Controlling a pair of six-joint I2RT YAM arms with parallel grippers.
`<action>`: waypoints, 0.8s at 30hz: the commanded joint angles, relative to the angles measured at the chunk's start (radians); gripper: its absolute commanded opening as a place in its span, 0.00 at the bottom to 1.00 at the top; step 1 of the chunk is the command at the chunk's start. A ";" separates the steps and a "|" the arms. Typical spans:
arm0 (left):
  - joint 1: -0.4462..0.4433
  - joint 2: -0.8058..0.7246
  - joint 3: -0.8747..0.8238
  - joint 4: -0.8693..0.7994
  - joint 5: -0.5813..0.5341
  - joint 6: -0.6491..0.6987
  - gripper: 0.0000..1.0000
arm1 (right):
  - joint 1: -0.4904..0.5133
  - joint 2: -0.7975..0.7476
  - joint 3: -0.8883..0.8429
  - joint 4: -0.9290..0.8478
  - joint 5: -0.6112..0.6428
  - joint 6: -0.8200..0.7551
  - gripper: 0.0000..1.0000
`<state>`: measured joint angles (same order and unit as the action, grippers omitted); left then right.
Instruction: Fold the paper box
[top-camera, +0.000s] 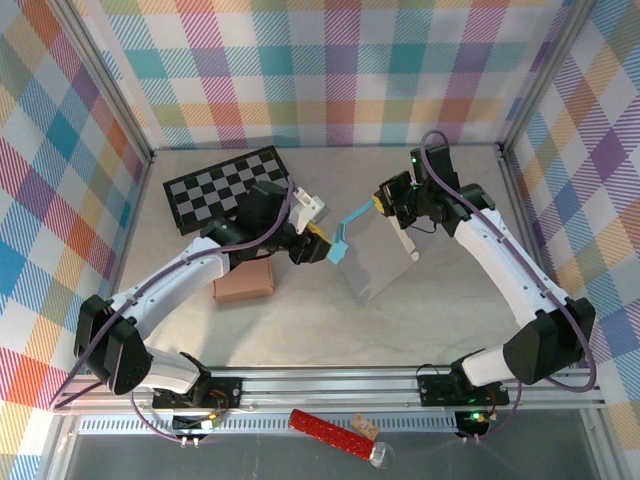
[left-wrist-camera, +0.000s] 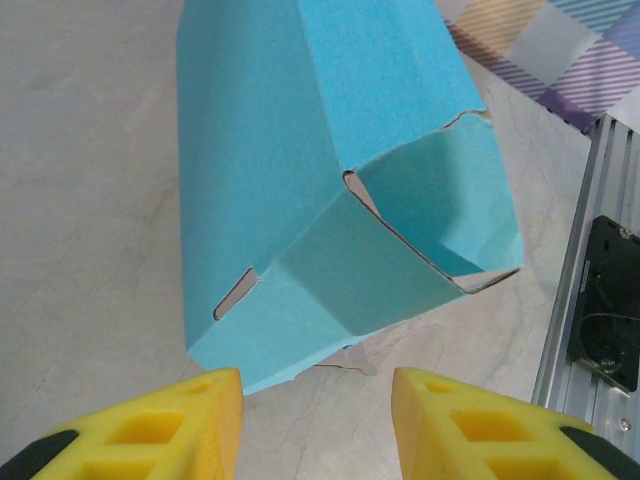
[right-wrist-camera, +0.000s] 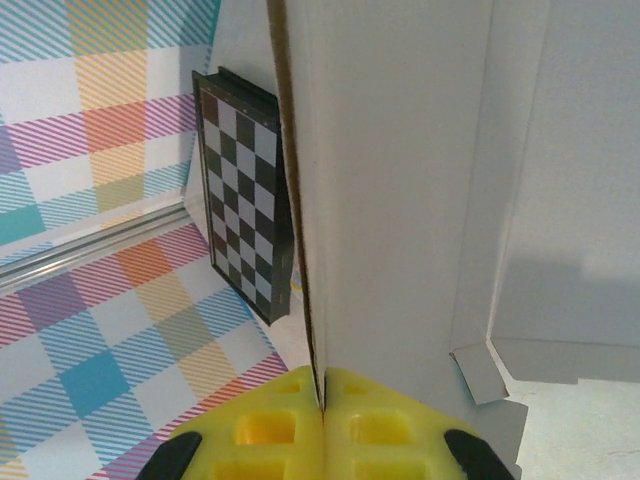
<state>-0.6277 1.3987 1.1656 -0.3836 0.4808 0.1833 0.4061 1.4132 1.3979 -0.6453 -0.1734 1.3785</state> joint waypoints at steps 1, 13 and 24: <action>-0.032 0.020 -0.006 0.017 0.017 0.039 0.43 | -0.008 -0.001 0.010 -0.035 -0.020 -0.008 0.00; -0.074 0.105 0.014 0.061 -0.055 0.077 0.44 | -0.012 -0.003 -0.002 -0.019 -0.040 0.004 0.00; -0.088 0.154 0.060 0.095 -0.081 0.072 0.44 | -0.012 -0.010 -0.021 -0.024 -0.046 0.010 0.00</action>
<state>-0.7002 1.5444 1.1893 -0.3355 0.4015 0.2379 0.3920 1.4132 1.3945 -0.6617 -0.1940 1.3788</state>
